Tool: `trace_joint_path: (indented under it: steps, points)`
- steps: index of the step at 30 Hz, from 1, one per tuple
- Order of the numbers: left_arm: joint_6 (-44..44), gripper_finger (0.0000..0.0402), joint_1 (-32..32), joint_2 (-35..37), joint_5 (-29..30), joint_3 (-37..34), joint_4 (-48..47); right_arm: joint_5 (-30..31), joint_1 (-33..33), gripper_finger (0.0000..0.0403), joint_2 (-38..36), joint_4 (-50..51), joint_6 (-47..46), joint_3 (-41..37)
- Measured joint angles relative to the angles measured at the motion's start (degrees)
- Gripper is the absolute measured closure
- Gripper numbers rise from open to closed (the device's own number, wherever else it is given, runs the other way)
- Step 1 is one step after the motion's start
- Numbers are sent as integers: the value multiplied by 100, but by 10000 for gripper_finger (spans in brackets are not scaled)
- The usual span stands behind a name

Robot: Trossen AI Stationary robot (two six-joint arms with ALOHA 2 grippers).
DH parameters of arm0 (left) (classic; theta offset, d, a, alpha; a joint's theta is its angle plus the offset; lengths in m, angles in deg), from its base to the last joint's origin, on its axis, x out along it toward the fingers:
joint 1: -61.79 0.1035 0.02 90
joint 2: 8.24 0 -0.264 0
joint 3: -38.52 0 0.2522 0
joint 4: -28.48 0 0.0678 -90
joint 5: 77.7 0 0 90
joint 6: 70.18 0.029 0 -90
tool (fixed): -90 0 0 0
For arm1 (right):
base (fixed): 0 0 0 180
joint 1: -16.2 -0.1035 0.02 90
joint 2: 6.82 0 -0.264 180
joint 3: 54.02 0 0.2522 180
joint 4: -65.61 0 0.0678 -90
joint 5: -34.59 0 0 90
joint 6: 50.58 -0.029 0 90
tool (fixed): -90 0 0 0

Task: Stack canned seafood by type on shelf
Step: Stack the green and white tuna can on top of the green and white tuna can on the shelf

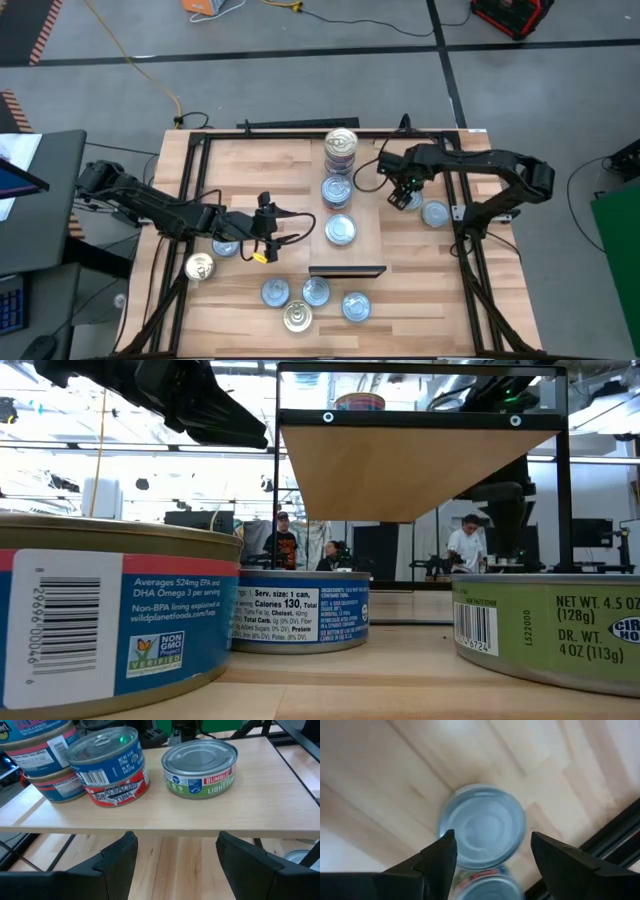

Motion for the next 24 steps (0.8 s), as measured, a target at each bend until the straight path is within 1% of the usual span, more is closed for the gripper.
trace_joint_path:
  steps: [5, 9, 15, 24]
  points:
    - [-11, 143, 1, 0, 2, 0, 5, -104, 499, 116, 76, -199, 591, 1]
    - [-11, 143, 0, 0, 2, 0, -6, -108, 852, 135, 403, -327, 787, 4]
    - [-9, 143, 0, 0, 4, 0, -46, -108, 1074, 192, 839, -336, 935, 5]
    - [-10, 143, 0, 0, 6, 0, -58, -106, 1259, 292, 1036, -493, 996, -58]
